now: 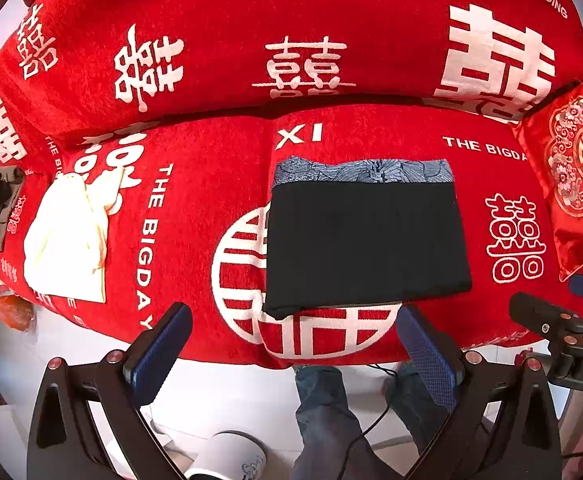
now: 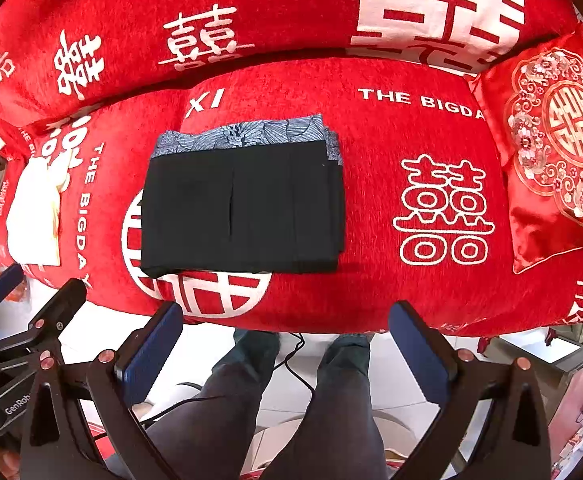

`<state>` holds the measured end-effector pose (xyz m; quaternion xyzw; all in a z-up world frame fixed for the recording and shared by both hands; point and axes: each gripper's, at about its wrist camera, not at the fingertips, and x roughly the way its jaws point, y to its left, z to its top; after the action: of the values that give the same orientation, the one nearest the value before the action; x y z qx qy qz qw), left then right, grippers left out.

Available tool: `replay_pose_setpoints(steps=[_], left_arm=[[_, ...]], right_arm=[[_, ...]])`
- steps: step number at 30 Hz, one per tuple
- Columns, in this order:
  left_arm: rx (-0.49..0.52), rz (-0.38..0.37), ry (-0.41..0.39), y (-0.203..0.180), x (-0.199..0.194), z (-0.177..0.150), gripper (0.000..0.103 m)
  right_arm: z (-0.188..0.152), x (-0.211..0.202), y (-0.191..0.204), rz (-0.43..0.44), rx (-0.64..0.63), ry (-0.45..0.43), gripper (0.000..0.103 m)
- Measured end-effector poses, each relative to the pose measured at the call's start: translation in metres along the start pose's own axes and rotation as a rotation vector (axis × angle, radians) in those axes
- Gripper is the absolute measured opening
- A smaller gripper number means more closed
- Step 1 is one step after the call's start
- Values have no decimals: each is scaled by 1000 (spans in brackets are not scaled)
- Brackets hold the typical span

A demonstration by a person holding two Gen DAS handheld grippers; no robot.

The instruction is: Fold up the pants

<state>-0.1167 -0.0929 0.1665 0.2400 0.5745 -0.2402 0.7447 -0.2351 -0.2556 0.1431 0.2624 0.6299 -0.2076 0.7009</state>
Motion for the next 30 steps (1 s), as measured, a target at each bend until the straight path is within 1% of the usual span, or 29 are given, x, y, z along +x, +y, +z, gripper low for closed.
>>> replay_pose_setpoints(steps=[9, 19, 30], left_arm=[[-4, 6, 0, -3, 0, 2, 102], [21, 2, 13, -3, 3, 3, 102], [20, 4, 12, -2, 5, 2, 102]], right_arm=[[4, 2, -3, -2, 0, 0, 102], [5, 2, 1, -13, -22, 3, 102], [6, 6, 5, -10, -32, 14, 102]])
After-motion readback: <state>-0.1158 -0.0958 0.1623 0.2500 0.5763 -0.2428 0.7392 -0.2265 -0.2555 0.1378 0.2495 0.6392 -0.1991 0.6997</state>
